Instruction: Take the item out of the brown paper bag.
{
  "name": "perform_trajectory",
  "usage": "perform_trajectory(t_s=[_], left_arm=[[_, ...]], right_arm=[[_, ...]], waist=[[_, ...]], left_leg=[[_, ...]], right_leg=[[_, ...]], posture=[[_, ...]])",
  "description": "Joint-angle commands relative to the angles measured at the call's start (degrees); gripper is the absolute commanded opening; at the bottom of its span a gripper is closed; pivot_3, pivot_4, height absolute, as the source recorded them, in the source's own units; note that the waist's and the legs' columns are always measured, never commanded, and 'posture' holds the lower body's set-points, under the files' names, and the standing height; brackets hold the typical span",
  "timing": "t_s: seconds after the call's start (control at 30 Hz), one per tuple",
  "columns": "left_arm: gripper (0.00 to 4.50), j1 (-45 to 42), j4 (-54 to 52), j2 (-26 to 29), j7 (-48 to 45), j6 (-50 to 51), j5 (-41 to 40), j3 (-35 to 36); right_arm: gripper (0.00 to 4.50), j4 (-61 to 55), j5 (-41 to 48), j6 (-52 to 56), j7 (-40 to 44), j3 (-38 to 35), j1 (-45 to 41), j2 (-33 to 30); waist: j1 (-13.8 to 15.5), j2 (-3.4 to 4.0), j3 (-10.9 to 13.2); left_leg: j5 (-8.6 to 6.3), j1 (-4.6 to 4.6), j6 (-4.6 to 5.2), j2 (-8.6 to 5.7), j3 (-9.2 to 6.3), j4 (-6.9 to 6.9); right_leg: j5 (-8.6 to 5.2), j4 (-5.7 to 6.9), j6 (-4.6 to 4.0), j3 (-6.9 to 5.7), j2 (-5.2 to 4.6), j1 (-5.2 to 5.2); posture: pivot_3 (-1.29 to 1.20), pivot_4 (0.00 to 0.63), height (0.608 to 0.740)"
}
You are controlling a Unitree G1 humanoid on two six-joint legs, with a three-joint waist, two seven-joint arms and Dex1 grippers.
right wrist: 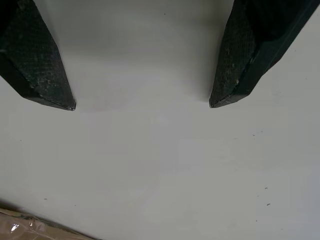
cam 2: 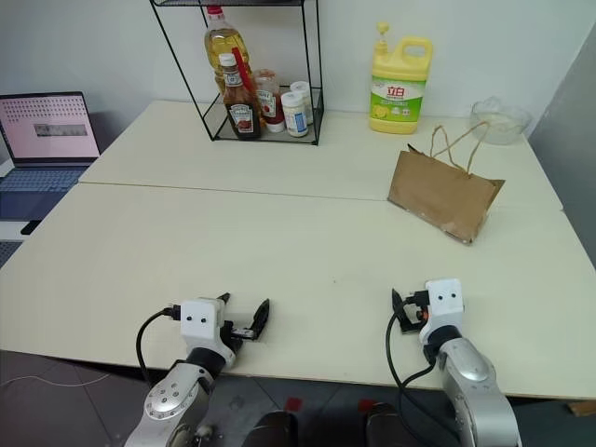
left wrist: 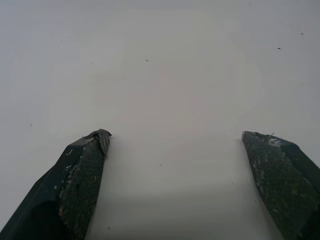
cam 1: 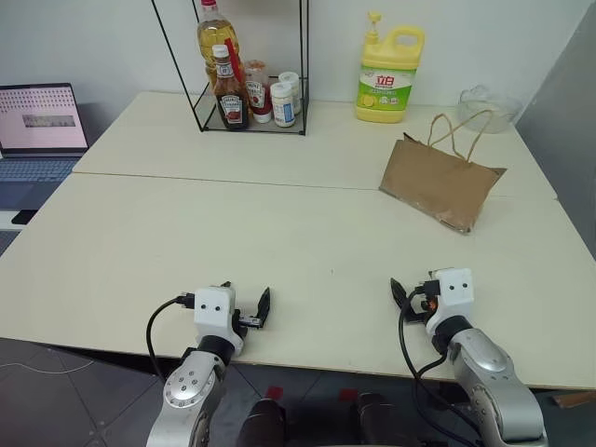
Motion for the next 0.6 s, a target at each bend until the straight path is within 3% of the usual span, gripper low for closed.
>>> perform_trajectory(t_s=[0.03, 0.6], left_arm=[[4.5, 1.7, 2.2, 0.1, 1.1, 1.6, 0.7, 1.0], [4.5, -1.4, 2.3, 0.4, 0.6, 3.6, -0.3, 1.7]], right_arm=[[4.48, -0.9, -0.4, -1.9, 0.0, -0.3, -0.1, -0.3], [4.48, -3.2, -2.2, -3.7, 0.1, -0.6, 0.7, -1.1]], waist=[[0.0, 0.0, 0.0], [0.0, -0.01, 0.1]], left_leg=[[0.0, 0.0, 0.0, 0.0, 0.0, 0.0], [0.0, -0.01, -0.01, 0.0, 0.0, -0.04]], right_leg=[[0.0, 0.0, 0.0, 0.0, 0.0, 0.0], [0.0, 0.0, 0.0, -0.02, 0.0, -0.01]], posture=[[0.0, 0.15, 0.74], [0.0, 0.15, 0.74]])
